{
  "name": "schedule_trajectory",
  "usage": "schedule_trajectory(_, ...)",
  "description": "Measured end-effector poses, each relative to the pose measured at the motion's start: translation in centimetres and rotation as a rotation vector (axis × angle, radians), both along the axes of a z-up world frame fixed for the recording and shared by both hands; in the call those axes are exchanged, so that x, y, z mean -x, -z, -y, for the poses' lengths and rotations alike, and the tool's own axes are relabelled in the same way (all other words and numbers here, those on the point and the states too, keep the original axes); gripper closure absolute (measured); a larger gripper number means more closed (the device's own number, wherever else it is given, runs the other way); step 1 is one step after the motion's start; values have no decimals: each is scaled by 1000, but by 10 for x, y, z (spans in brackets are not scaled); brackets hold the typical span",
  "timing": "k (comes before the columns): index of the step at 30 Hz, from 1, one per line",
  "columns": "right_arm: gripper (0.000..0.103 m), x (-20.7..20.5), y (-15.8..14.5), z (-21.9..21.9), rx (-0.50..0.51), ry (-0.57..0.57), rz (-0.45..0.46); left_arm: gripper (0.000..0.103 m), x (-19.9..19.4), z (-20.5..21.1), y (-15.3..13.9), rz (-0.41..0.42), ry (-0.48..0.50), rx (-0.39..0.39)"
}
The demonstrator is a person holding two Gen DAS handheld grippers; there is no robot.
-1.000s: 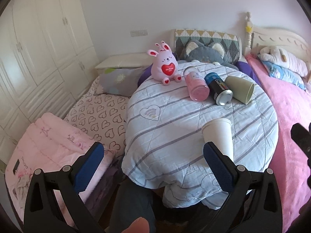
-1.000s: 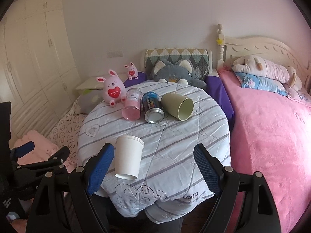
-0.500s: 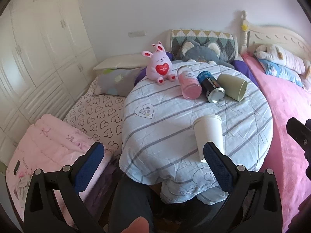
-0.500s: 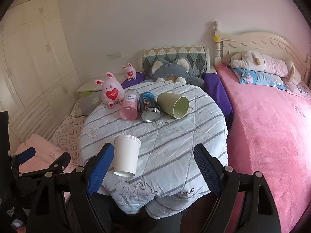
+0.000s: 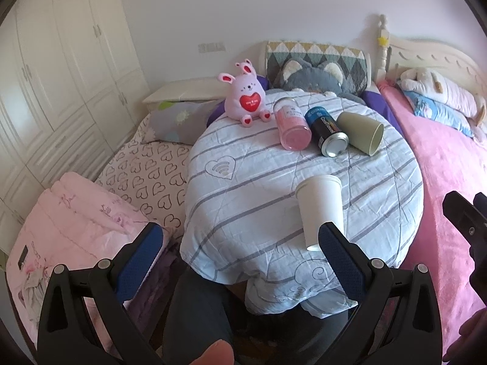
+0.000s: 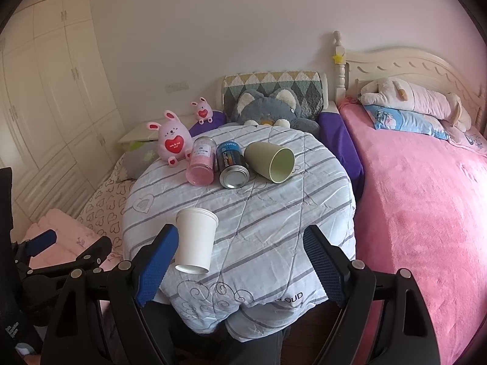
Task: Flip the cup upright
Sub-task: 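Move the left gripper toward the upside-down white cup, then close the left gripper around the white cup's body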
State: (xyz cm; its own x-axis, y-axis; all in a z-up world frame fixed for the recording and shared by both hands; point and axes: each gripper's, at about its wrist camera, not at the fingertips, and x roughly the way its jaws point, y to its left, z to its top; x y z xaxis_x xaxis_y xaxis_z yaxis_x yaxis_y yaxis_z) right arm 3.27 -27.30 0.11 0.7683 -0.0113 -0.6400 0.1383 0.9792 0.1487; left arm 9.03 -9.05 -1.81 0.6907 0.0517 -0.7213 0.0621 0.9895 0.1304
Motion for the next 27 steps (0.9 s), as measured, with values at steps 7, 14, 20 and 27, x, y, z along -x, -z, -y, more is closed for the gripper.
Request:
schedule_trajectory(7, 18, -7, 6, 11, -11, 13, -16, 0, -13, 20, 11, -60, 33, 25)
schedule_trajectory(14, 18, -12, 16, 29, -26, 40, -39, 0, -39, 49, 32, -143, 75, 66)
schedule_trajectory(20, 18, -21, 29, 44, -41, 64, -77, 0, -64, 64, 56, -208, 71, 92)
schedule_trajectory(27, 18, -38, 48, 52, -52, 68, -126, 0, -86, 70, 86, -280, 52, 86)
